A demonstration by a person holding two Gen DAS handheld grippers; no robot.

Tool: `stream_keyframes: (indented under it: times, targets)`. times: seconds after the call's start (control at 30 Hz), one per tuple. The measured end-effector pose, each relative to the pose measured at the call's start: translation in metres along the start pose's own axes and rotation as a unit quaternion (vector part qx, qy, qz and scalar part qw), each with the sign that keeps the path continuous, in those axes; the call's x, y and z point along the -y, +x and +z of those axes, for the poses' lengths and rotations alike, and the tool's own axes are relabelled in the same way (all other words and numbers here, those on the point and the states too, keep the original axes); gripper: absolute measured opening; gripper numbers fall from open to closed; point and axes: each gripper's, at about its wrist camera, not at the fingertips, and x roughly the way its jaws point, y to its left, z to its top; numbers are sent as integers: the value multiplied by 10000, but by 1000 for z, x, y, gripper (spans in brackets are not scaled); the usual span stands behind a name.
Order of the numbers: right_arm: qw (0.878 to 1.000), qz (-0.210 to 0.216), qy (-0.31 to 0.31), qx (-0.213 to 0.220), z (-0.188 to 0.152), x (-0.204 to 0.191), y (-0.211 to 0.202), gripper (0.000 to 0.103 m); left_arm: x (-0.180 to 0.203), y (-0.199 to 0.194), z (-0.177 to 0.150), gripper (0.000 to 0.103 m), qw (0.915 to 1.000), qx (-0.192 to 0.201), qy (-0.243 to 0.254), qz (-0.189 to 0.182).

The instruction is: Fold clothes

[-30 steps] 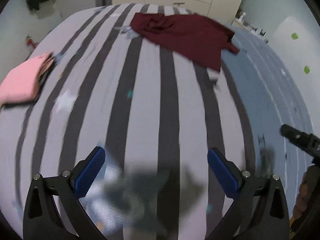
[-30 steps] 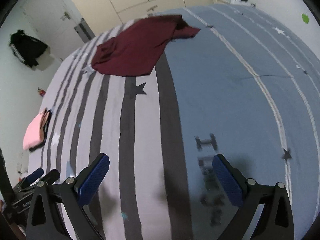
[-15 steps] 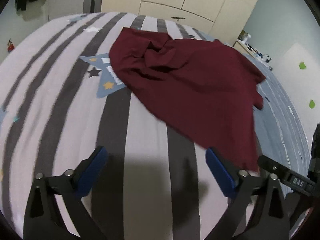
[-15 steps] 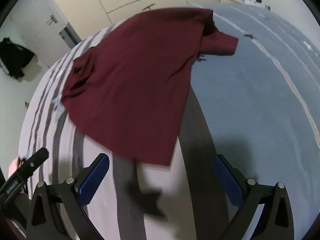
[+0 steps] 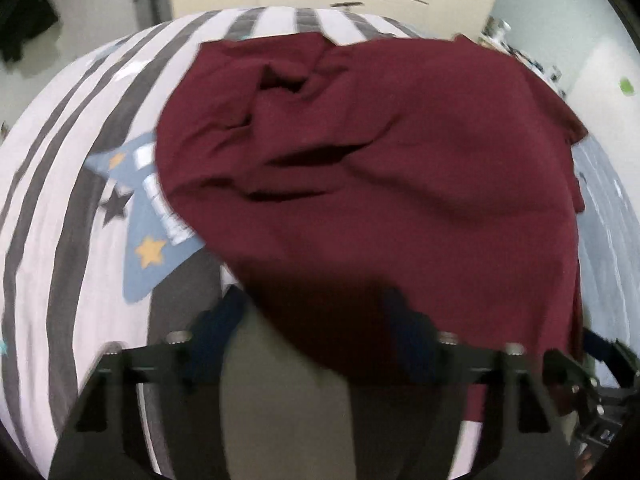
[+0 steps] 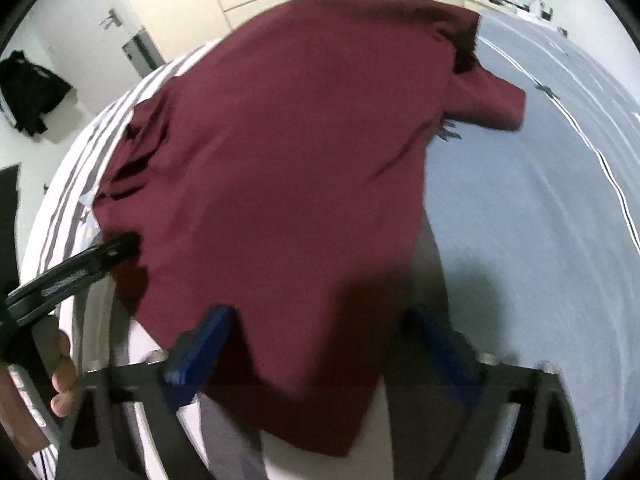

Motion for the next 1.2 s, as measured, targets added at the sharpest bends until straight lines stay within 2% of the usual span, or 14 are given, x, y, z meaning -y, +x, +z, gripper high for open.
stream_keyframes:
  times: [0.03, 0.07, 0.1, 0.2, 0.33, 0.43, 0.57, 0.7, 0.83, 0.97, 1.03, 1.07, 1.1, 1.2]
  targets:
    - [9999, 101, -32, 6, 1, -2, -2, 49, 3, -3, 1, 13, 10000, -25, 41, -31]
    - [9997, 250, -8, -2, 2, -2, -4, 27, 6, -5, 1, 4, 9999, -49, 83, -62]
    - [9992, 409, 33, -15, 3, -1, -6, 8, 7, -12, -2, 4, 9999, -46, 89, -116]
    - [9971, 755, 118, 68, -3, -1, -22, 7, -2, -43, -24, 4, 9994, 58, -10, -356]
    - [9931, 1169, 57, 125, -32, 3, -59, 7, -14, -85, -54, 4, 9974, 195, -141, -675]
    - [9894, 1451, -90, 3, -78, 1, -94, 7, -22, -124, -103, 3, 9967, 121, -163, -791]
    - [9849, 1671, -146, -423, -161, -2, -140, 7, -32, -177, -194, 3, 9945, -320, -366, -926]
    - [9795, 1742, -229, -988, -251, -7, -180, 7, -35, -218, -285, 4, 9896, -967, -641, -846]
    - [9746, 1714, -267, -1419, -308, -9, -203, 7, -28, -246, -353, 3, 9838, -1454, -739, -738]
    - [9786, 1373, -388, -1480, -327, -1, -216, 14, -26, -270, -361, 5, 9871, -1285, -825, -479]
    - [9840, 1187, -355, -1280, -318, 10, -223, 30, -35, -280, -351, 10, 9865, -1099, -1095, -526]
    - [9868, 1095, -320, -1150, -312, 18, -226, 47, -40, -283, -344, 14, 9872, -971, -1174, -476]
    - [9894, 1003, -279, -1010, -306, 27, -227, 57, -44, -285, -334, 17, 9886, -834, -1194, -387]
    - [9949, 726, -264, -654, -263, 38, -210, 57, -51, -270, -301, 21, 9931, -589, -998, -153]
